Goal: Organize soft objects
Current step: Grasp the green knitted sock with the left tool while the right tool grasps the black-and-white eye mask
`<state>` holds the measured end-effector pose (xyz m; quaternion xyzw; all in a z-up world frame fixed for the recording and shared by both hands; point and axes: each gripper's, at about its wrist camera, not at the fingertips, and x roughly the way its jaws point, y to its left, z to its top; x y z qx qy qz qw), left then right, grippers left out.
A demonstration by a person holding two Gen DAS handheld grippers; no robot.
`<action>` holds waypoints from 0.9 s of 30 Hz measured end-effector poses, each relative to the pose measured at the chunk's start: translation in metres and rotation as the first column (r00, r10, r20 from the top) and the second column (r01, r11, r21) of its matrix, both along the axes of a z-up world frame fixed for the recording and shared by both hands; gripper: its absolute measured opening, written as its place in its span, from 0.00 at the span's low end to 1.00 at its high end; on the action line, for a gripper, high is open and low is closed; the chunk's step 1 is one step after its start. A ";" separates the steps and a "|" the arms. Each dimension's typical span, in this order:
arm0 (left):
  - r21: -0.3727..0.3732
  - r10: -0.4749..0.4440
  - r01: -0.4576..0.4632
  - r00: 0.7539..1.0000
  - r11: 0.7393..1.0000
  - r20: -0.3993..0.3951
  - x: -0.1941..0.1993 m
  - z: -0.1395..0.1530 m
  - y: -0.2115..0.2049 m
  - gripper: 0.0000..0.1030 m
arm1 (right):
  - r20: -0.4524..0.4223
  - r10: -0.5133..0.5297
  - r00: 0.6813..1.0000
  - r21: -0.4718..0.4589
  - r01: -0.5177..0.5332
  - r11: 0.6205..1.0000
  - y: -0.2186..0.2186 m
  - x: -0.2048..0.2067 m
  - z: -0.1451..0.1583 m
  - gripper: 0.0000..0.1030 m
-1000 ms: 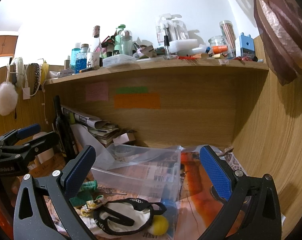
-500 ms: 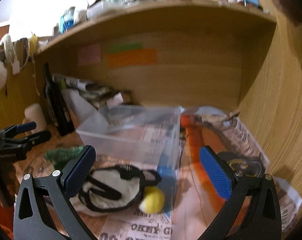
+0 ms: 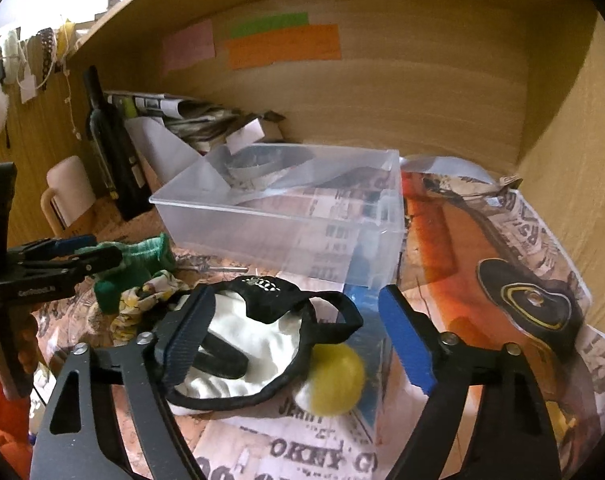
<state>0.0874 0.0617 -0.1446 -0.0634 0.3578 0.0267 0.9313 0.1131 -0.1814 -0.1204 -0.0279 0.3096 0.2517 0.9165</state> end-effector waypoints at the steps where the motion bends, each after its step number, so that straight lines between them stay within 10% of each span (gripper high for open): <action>1: 0.001 0.002 -0.002 1.000 1.000 -0.007 0.002 -0.002 0.001 0.52 | -0.011 0.005 1.000 -0.002 -0.005 1.000 0.001 0.002 -0.002 0.69; 14: 0.003 -0.026 0.026 1.000 1.000 0.015 0.002 0.001 0.000 0.22 | -0.018 0.038 0.999 -0.022 -0.038 0.999 0.011 0.013 -0.006 0.18; 27: 0.020 -0.009 0.007 0.990 1.000 0.138 -0.011 0.039 0.004 0.20 | 0.098 0.022 0.995 0.011 -0.023 1.000 0.007 0.003 0.026 0.12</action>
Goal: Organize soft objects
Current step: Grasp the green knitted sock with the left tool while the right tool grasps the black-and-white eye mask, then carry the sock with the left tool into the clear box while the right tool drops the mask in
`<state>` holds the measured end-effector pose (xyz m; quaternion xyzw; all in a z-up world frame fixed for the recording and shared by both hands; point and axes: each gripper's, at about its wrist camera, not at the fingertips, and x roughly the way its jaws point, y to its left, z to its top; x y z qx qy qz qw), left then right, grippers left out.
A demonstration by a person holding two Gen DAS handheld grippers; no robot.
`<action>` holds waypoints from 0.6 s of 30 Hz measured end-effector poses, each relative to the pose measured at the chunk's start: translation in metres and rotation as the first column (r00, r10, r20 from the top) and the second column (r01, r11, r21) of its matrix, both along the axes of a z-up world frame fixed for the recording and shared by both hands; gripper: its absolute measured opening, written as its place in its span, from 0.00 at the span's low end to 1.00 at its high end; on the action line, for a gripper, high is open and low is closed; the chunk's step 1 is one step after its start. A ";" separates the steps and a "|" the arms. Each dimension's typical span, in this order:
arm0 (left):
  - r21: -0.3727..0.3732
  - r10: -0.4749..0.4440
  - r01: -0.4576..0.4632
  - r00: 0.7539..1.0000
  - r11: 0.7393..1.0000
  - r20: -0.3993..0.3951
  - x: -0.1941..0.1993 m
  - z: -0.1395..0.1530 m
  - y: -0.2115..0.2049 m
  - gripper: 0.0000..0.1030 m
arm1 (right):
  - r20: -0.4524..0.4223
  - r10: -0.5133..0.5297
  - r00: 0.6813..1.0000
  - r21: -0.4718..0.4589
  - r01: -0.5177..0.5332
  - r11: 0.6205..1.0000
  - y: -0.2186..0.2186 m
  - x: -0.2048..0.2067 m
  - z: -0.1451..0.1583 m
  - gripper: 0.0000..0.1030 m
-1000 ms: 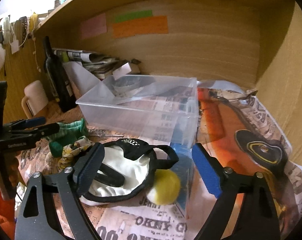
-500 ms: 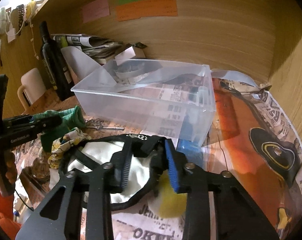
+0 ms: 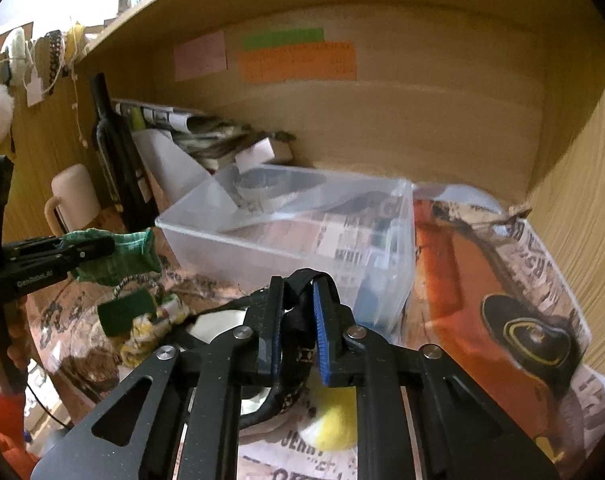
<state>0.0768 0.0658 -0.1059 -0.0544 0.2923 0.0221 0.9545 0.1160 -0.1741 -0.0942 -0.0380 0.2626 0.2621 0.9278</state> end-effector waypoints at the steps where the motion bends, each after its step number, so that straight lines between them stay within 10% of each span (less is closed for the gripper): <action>1: 0.003 0.000 0.000 1.000 1.000 0.011 -0.001 0.004 0.000 0.20 | 0.014 -0.003 1.000 0.002 0.003 1.000 0.000 -0.001 0.004 0.12; 18: 0.076 -0.043 0.030 0.983 0.997 0.177 0.029 0.059 -0.021 0.20 | 0.232 -0.104 0.967 0.076 0.088 0.993 -0.007 0.015 0.065 0.12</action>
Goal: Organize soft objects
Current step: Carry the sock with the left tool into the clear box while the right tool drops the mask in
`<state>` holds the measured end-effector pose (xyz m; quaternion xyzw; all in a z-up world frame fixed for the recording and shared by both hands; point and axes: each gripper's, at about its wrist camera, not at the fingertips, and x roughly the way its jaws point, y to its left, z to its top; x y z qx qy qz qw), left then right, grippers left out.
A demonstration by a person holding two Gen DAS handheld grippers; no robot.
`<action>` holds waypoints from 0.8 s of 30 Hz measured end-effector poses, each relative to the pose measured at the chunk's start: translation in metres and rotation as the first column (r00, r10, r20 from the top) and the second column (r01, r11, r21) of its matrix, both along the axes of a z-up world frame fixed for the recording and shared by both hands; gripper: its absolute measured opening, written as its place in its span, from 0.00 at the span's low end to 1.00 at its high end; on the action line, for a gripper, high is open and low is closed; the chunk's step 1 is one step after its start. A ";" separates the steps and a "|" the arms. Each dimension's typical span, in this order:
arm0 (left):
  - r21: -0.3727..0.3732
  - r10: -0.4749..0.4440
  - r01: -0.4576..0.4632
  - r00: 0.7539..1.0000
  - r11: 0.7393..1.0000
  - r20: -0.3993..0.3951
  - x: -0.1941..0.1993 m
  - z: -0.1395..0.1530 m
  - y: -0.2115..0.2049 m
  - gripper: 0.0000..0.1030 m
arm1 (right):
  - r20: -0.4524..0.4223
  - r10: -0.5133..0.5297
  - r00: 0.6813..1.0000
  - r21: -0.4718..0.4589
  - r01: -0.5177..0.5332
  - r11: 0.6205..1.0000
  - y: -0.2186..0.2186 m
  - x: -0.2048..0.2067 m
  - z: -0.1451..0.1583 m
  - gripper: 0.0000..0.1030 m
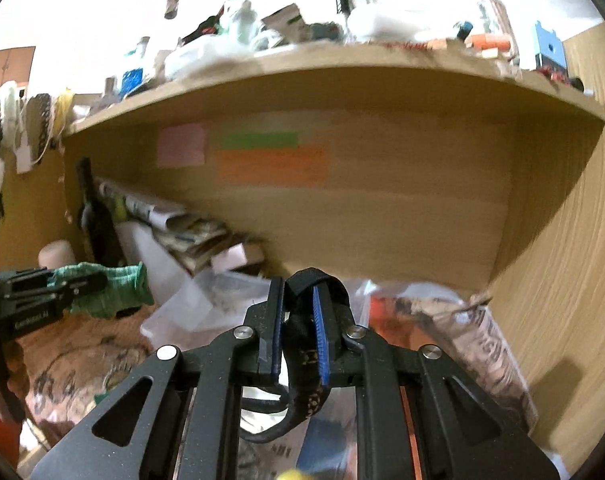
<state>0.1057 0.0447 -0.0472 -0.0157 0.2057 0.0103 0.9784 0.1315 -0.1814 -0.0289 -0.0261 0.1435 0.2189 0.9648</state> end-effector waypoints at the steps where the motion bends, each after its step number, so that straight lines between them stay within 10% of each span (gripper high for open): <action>1: 0.005 -0.004 0.004 1.000 1.000 0.001 0.005 0.002 -0.002 0.20 | 0.006 -0.002 1.000 0.000 0.002 1.000 0.000 0.002 0.002 0.12; 24: 0.027 -0.049 0.060 0.955 0.998 -0.291 0.132 -0.055 -0.021 0.20 | -0.191 -0.016 0.982 -0.112 -0.005 0.994 0.038 0.094 -0.051 0.12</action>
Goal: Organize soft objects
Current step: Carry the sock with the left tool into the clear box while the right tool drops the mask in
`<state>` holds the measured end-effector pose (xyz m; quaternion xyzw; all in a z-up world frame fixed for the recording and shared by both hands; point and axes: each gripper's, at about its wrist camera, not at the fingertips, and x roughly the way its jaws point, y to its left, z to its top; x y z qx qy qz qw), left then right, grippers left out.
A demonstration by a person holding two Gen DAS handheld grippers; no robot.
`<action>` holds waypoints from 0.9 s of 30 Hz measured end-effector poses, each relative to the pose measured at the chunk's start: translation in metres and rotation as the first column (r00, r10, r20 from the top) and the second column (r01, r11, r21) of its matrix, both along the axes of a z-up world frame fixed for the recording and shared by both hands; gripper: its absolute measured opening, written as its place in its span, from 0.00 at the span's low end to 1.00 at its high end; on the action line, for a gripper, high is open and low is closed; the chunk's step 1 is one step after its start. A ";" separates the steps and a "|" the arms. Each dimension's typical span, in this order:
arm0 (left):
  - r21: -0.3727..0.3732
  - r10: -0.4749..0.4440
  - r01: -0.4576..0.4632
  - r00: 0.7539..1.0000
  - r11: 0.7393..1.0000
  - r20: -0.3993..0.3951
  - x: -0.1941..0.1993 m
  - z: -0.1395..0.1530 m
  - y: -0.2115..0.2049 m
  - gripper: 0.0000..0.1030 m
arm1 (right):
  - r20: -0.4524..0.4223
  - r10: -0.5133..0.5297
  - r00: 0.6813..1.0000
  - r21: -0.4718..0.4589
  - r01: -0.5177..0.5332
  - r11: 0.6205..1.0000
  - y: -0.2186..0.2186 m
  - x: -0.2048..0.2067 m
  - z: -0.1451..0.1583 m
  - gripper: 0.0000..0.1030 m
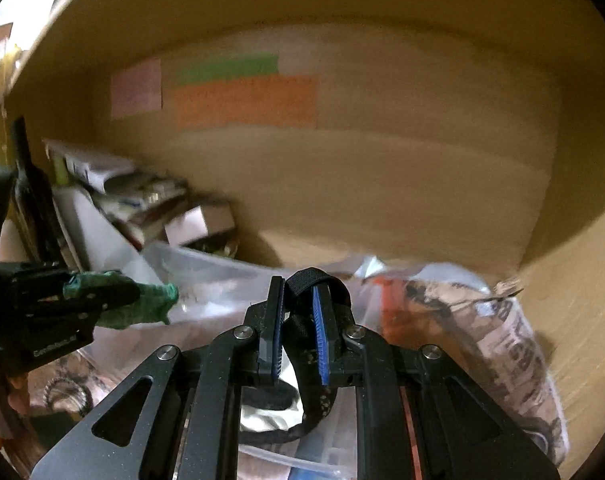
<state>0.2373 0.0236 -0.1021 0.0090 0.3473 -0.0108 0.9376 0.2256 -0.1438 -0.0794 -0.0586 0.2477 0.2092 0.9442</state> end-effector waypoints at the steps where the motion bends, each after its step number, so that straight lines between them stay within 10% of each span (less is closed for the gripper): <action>1: 0.008 -0.003 0.003 1.000 1.000 -0.002 0.001 -0.002 -0.002 0.20 | -0.019 0.003 1.000 -0.006 -0.003 1.000 0.001 0.003 -0.004 0.12; 7: 0.027 -0.043 0.046 0.994 0.999 -0.100 0.008 -0.012 -0.011 0.21 | -0.140 0.025 0.990 -0.013 -0.027 1.000 -0.003 0.015 -0.020 0.12; 13: -0.052 -0.076 0.068 0.982 0.996 -0.171 0.014 -0.021 -0.010 0.45 | -0.198 0.028 0.980 -0.054 -0.040 0.998 -0.002 0.017 -0.032 0.14; 27: -0.097 -0.064 0.057 0.995 0.994 -0.075 -0.028 0.022 0.009 0.74 | -0.106 0.067 0.992 -0.091 -0.077 0.993 -0.007 -0.023 0.002 0.73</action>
